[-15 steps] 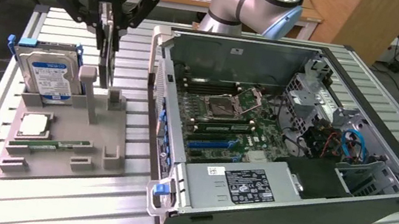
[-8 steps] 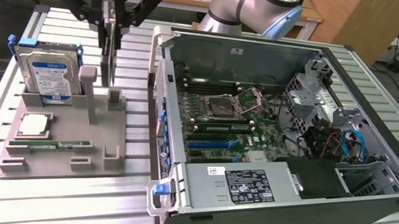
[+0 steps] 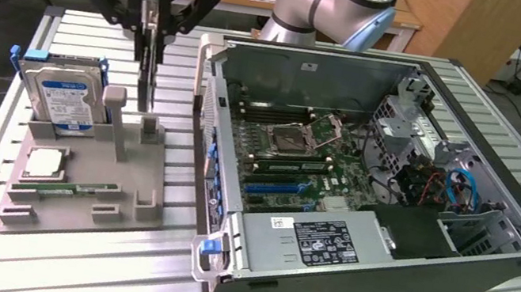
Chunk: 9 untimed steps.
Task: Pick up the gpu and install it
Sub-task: 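Pick up the gpu and move the gpu toward the slot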
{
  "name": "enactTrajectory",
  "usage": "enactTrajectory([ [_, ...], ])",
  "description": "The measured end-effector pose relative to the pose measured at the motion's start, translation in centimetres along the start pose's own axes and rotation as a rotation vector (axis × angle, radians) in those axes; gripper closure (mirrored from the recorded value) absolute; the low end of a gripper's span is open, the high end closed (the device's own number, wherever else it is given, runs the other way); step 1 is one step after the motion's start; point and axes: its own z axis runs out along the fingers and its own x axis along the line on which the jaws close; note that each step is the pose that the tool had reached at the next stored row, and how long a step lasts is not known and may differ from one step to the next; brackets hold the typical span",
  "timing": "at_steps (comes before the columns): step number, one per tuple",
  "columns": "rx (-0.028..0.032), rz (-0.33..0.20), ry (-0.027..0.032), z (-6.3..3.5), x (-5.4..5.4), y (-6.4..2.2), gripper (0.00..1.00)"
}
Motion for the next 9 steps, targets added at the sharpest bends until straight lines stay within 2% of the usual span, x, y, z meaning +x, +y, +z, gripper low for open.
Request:
enactTrajectory([
  [3,0.0001,0.0,0.0111,-0.09,-0.31,0.01,0.74],
  [5,0.0001,0.001,0.0164,-0.12,-0.43,0.01,0.74],
  [9,0.0001,0.001,0.0168,-0.11,-0.43,0.01,0.74],
])
